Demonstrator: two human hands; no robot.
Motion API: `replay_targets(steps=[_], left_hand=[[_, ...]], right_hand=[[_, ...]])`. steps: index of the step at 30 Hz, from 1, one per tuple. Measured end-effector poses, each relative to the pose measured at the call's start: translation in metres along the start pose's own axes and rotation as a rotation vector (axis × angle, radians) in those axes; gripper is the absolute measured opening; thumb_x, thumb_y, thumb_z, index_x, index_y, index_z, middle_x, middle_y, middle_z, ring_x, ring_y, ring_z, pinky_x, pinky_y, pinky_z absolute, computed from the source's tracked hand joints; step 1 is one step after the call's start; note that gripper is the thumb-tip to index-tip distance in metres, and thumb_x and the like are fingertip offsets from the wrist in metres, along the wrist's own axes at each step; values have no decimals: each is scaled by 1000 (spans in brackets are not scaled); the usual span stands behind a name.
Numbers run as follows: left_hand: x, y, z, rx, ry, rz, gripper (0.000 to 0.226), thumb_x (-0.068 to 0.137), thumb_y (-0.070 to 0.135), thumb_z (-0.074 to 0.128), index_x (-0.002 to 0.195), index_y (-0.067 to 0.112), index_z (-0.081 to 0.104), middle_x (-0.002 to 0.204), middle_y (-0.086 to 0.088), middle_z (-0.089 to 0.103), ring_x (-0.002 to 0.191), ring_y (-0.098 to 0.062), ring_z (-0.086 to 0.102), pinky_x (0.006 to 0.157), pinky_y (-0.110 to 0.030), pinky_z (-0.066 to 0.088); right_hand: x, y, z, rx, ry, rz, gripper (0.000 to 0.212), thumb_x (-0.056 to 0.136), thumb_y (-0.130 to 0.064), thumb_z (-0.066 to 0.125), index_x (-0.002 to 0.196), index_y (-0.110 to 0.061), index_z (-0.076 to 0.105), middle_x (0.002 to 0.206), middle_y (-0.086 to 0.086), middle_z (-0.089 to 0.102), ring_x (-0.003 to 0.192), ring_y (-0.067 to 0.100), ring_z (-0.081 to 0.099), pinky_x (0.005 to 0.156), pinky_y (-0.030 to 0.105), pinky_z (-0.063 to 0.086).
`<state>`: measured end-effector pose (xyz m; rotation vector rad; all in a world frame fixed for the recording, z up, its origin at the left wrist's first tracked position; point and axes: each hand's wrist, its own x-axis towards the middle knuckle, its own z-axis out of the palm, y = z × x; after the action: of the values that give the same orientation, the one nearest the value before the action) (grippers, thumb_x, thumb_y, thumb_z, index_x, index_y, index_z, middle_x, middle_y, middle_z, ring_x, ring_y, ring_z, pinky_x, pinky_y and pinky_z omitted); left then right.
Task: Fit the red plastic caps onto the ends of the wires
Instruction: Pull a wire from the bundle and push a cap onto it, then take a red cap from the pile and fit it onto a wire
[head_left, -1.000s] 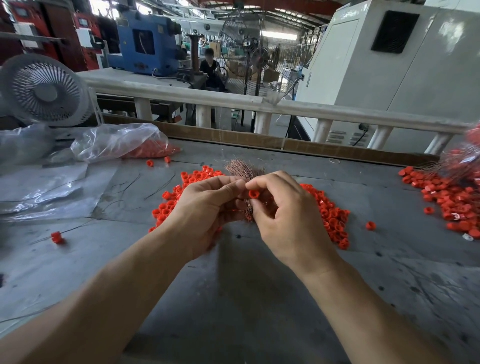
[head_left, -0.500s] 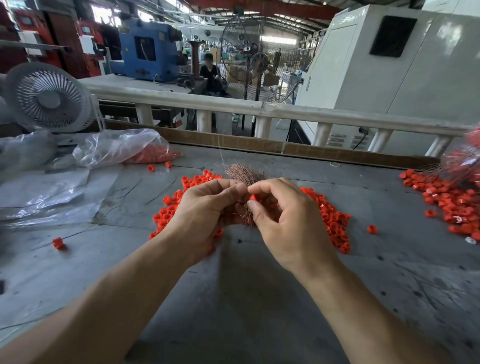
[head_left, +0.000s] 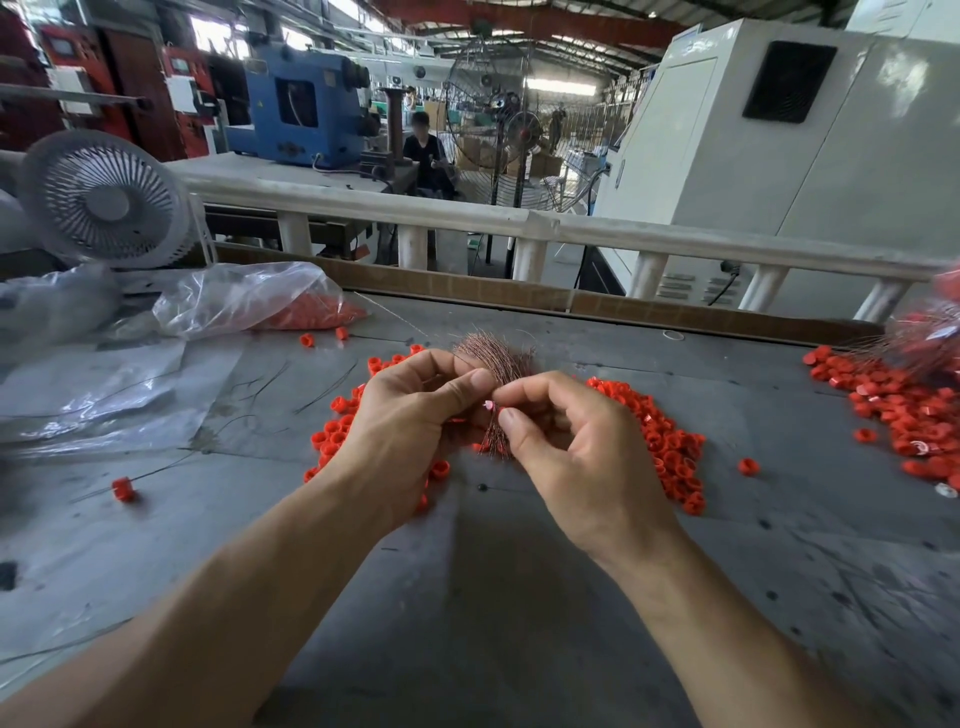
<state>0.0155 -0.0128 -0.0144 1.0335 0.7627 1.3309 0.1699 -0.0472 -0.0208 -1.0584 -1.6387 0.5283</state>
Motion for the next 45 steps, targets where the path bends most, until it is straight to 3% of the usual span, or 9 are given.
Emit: replay_targets(steps=[6,11,14,18,25,34,37,40,45], left_hand=[[1,2,-2,11,42,36,4,83,13,73,84,11,69,79,-11,71,66,-17,64,59,-27,55],[2,1,-5,49,103,64,12,89,5,71,80,11,67,76,-10,73,62,-15,66,57,-27,57],[1,3,-4,16,97,56,5,84,12,74,84,11,70,82,-11,73,65,-15,66,57,-26,55],[0,6,-4,-4,106,49,16,72,20,77,82,11,70,81,-10,73,65,-16,66,56,-25,55],[0,6,-5,-7,125,88,4,72,21,79,73,19,75,81,-8,75,62,-13,65,57,-24,55],[0,6,-6,39,152,54,21,72,21,77,89,10,73,86,-11,76,63,-14,65,56,-24,55],[0,5,-5,86,125,50,29,75,22,78,101,10,74,95,-13,78,68,-16,66,59,-26,56],[1,2,-4,170,138,87,14,90,10,72,104,12,74,92,-11,78,66,-14,65,58,-25,56],[2,-2,-7,359,144,141,17,99,5,62,101,15,75,85,-5,78,66,-12,66,58,-25,56]], right_hand=[[1,-1,-2,-61,20,6,15,92,-11,72,95,-25,74,81,-18,71,74,2,68,66,9,46],[0,-2,-2,-82,9,-2,13,92,-14,73,96,-26,75,81,-15,71,76,6,69,65,12,48],[0,-2,-2,-60,-1,9,14,93,-13,71,94,-27,74,78,-15,71,73,4,67,63,11,46],[-1,-3,-5,-18,-18,27,14,94,-13,70,93,-27,74,76,-13,70,70,4,66,61,12,48],[-2,-3,-4,-8,-42,28,13,94,-14,70,94,-26,74,75,-8,70,67,6,64,61,17,49],[-2,2,-3,-88,-39,16,16,91,-13,75,99,-27,74,84,-12,72,76,8,67,67,18,53],[0,6,-6,-170,1,8,17,90,-13,76,101,-26,74,87,-14,71,82,6,67,71,15,52],[5,10,-11,-289,92,-3,17,89,-16,77,102,-27,75,90,-15,70,84,4,64,74,13,49],[16,21,-39,-521,298,102,13,90,-20,75,102,-24,75,97,-7,74,89,14,68,83,32,56]])
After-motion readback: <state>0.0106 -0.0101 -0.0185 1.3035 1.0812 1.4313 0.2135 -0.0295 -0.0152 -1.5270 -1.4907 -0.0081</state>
